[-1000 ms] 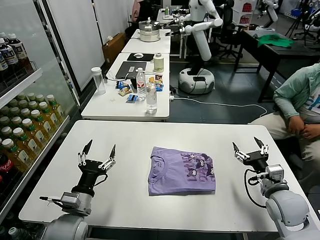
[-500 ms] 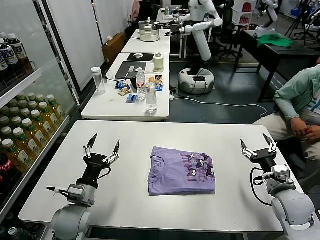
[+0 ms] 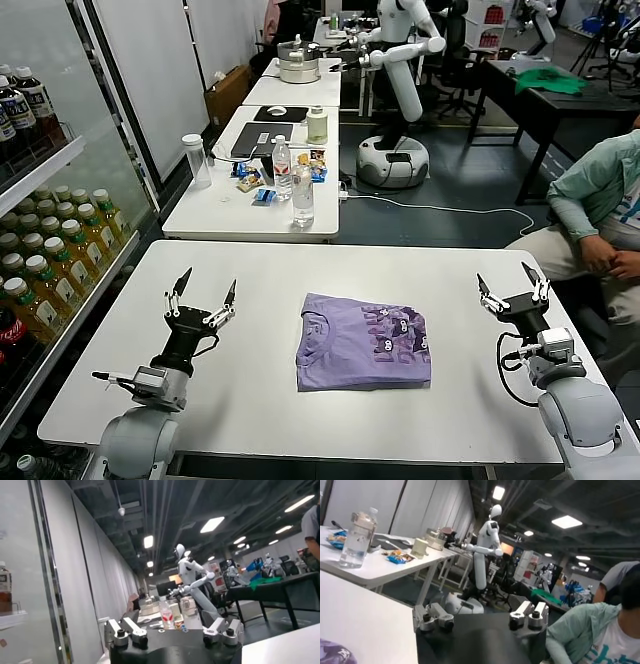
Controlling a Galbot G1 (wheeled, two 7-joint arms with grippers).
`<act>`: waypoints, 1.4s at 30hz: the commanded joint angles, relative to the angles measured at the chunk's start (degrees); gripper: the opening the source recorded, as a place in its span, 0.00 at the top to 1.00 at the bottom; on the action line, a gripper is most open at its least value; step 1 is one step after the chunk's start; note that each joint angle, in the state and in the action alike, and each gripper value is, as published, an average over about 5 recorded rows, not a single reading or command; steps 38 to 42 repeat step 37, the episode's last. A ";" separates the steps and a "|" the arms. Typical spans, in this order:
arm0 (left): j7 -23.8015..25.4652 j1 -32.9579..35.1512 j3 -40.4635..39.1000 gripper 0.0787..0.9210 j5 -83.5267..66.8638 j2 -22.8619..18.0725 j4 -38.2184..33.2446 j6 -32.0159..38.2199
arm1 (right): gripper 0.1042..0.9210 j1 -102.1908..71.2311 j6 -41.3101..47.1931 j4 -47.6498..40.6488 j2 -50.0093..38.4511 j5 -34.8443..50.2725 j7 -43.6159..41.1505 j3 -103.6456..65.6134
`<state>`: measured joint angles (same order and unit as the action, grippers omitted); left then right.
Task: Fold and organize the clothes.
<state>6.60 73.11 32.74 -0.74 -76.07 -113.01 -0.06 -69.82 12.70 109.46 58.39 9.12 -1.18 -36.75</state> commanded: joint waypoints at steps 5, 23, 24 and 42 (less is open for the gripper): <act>0.56 0.89 0.63 0.12 -0.03 0.18 -1.02 0.00 | 0.12 -0.86 -1.19 0.66 0.48 -1.15 -0.01 -0.86; 0.34 1.13 0.81 0.12 -3.41 1.85 -1.87 -1.35 | 0.12 -0.72 -4.25 -0.48 1.09 -5.14 1.63 -1.28; 0.41 1.20 0.68 0.12 -3.12 1.72 -1.91 -1.41 | 0.12 -0.62 -4.36 -0.49 1.12 -5.13 1.69 -1.14; -0.61 0.98 1.77 0.12 -0.40 1.10 -0.27 0.88 | 0.12 2.13 -3.46 -2.31 -0.61 -7.33 2.19 2.43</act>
